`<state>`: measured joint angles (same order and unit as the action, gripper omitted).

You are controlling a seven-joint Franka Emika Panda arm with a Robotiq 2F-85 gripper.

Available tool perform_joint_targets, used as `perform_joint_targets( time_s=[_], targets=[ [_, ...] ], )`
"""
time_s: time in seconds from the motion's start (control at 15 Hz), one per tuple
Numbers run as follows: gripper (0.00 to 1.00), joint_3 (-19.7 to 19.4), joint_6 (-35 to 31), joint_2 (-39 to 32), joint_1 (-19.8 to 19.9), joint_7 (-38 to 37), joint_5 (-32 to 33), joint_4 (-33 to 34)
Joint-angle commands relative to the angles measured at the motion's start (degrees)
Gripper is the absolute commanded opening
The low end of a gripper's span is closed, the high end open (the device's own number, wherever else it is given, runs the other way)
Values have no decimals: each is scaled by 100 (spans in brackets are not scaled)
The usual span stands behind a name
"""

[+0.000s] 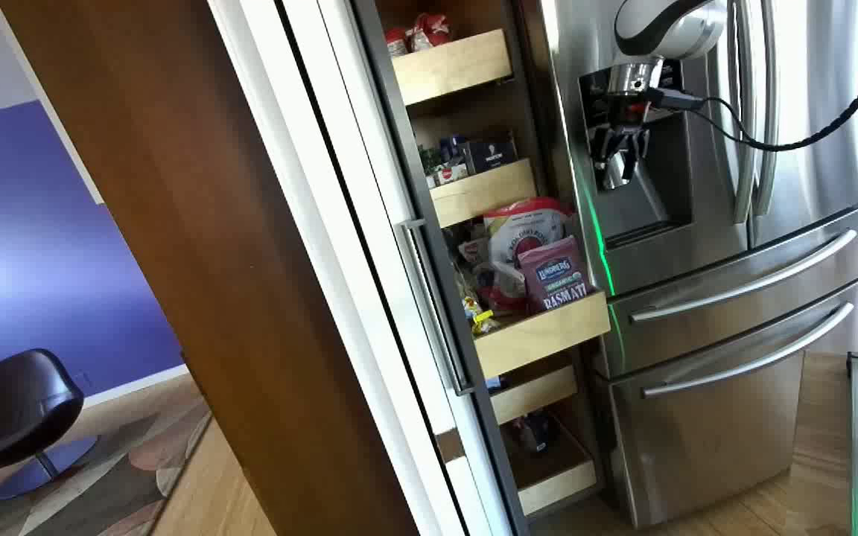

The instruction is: Pick up the white and red packet on the pulled out shelf and move it a little to the left

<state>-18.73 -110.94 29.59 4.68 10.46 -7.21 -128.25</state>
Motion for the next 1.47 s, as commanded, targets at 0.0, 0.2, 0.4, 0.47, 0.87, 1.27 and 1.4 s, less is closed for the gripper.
perform_joint_targets(
  time_s=[0.0,0.2,0.4,0.47,0.87,1.27,1.4],
  targets=[
    [100,128,24,-35,167,72,-86,18],
    [100,128,24,-35,167,72,-86,18],
    [100,128,24,-35,167,72,-86,18],
    [100,157,-5,-18,50,269,-118,72],
    [100,902,118,101,-561,1056,-49,225],
    [100,1145,162,-312,-999,2209,335,686],
    [100,1122,286,-592,-1052,2685,531,1004]
  ],
)
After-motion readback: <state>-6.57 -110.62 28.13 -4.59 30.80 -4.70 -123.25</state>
